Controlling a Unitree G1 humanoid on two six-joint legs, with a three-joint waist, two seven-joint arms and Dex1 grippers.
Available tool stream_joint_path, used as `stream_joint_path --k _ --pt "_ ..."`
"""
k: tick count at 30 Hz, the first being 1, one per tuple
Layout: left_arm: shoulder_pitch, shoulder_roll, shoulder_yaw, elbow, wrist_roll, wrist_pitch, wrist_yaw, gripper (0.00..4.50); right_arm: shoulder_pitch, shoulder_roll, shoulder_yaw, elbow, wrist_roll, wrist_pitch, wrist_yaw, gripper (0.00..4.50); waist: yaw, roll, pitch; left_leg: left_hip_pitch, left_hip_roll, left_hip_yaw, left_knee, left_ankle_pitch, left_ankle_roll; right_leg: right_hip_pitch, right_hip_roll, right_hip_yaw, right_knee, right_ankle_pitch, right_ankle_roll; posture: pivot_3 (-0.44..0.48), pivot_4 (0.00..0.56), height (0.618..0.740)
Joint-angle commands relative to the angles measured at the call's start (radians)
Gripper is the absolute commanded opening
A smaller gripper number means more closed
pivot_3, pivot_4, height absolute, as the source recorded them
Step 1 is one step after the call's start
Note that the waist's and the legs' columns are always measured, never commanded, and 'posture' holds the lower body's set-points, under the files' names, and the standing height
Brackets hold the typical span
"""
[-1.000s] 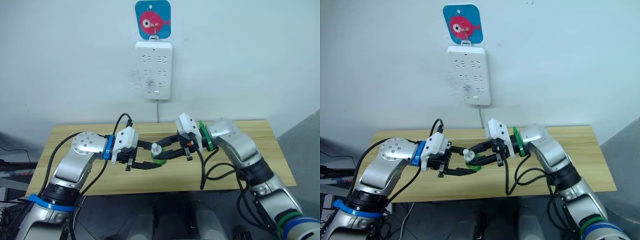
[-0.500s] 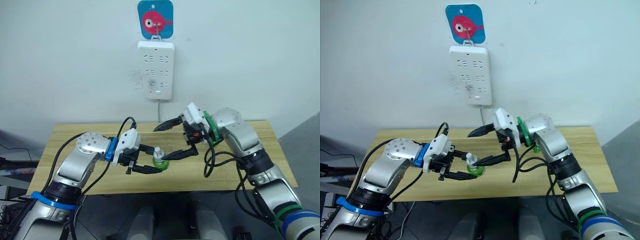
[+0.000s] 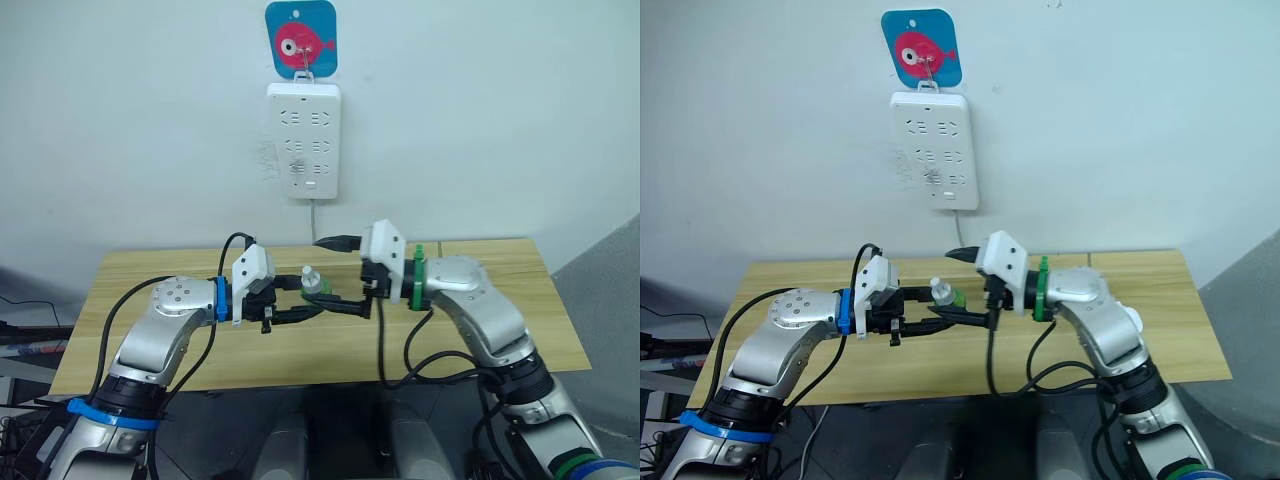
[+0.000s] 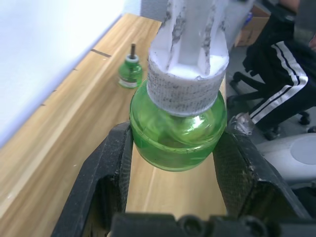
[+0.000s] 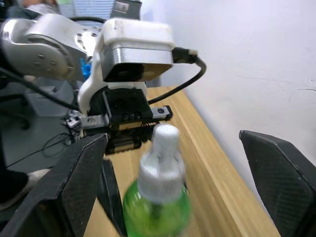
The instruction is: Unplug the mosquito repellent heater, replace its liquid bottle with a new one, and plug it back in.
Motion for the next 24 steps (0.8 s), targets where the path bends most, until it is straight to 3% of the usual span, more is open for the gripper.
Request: stream_joint_path --k 1,6,19,24 --pt "-0.024 -0.002 -0.001 -0.010 -0.005 -0.009 -0.013 2.16 -0.030 0.043 0.023 0.044 -0.046 -0.046 -0.068 4.49 0.000 0.000 0.000 0.000 0.000 0.000 0.000 0.000 0.000 0.000 0.000 0.000 0.000 0.000 0.000 -0.052 0.219 0.740" --pt "-0.034 -0.001 -0.005 0.002 -0.003 -0.011 -0.024 2.16 -0.048 0.045 0.004 0.089 -0.062 -0.062 -0.099 4.49 0.000 0.000 0.000 -0.001 -0.001 0.000 0.000 0.000 0.000 0.000 0.000 0.000 -0.002 0.000 0.000 -0.057 0.218 0.740" --pt "0.002 0.015 0.003 0.008 -0.002 -0.031 -0.039 2.16 0.028 -0.218 -0.100 -0.117 0.121 0.041 0.088 4.49 -0.003 0.000 0.000 -0.001 0.000 0.000 0.000 0.000 0.001 0.000 0.000 0.000 -0.001 0.000 0.000 -0.066 0.218 0.740" --pt "-0.007 0.013 0.001 0.014 0.002 -0.037 -0.046 2.16 0.034 -0.191 -0.080 -0.154 0.193 0.109 0.090 4.49 -0.007 0.000 0.000 -0.001 0.001 0.000 0.000 0.000 0.001 0.000 0.000 0.000 -0.001 0.000 0.000 -0.062 0.214 0.740"
